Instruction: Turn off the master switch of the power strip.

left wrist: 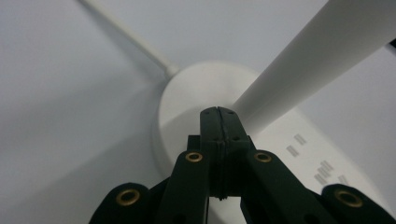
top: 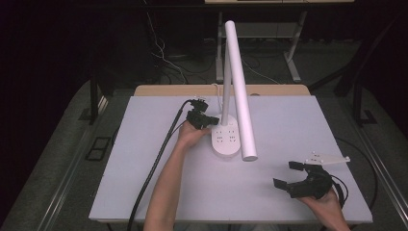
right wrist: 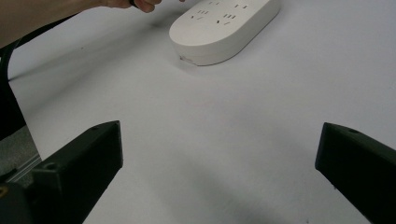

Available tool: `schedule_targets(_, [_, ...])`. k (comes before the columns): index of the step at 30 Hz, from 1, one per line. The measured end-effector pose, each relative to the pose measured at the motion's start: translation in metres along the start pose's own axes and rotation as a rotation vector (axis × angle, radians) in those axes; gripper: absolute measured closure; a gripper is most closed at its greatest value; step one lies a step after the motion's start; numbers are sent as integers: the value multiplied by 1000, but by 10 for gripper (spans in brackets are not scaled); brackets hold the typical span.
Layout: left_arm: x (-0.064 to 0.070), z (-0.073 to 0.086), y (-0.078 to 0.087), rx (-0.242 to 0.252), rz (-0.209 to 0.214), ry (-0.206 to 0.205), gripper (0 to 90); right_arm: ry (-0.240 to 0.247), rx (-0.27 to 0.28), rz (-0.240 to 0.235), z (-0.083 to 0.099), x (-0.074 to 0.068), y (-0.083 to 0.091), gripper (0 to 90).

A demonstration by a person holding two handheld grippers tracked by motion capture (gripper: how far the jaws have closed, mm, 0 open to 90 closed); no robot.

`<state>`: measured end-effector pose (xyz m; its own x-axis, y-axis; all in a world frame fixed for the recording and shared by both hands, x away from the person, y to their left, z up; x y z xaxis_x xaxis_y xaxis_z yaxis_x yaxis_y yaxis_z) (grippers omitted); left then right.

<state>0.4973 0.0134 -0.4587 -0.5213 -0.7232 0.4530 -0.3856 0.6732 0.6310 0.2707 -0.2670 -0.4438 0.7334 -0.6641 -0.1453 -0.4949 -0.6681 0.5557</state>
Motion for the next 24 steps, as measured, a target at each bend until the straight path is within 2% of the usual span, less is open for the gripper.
schedule_targets(1, [1, 0, 1, 1, -12, -12, 900, 0, 4, 1, 0, 0, 0, 3])
schedule_targets(2, [-2, 2, 6, -47, -27, -77, 900, 2, 4, 1, 0, 0, 0, 3])
schedule_targets(3, [-1, 2, 6, -33, -39, -78, 900, 0, 4, 0, 0, 0, 0, 3])
schedule_targets(5, [-1, 2, 10, -21, -35, -74, 900, 2, 0, -1, 0, 1, -1, 3])
schedule_targets(7, [-1, -2, 17, 31, -18, -44, 900, 1, -5, -2, 0, 1, -2, 3])
schedule_targets(8, [-2, -4, 21, 41, -15, -41, 900, 6, -5, 2, 0, 2, -3, 3])
schedule_targets(12, [-4, -10, 41, 68, -14, -56, 899, 1, -6, 5, 1, 2, -2, 3])
schedule_targets(14, [-4, -12, 50, 92, -8, -47, 899, 3, -2, 8, 1, 3, -2, 3])
schedule_targets(20, [-9, -11, 74, 101, -24, -75, 898, 1, -4, 9, 0, 3, -3, 3])
schedule_targets(24, [-11, -11, 87, 122, -24, -66, 897, 2, -4, 10, 0, 3, -3, 3])
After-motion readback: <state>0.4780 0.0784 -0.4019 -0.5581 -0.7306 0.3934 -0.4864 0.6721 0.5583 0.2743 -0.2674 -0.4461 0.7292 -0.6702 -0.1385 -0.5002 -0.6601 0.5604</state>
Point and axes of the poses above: each handheld gripper's, and its own axes: y roughly backward along the jaws, z roughly out of its underside, x roughly to its right, the point moved 5 cm from there along -y, roughly forward along the jaws, and after that the axes turned 10 degrees about y, right-handed, at the moved point
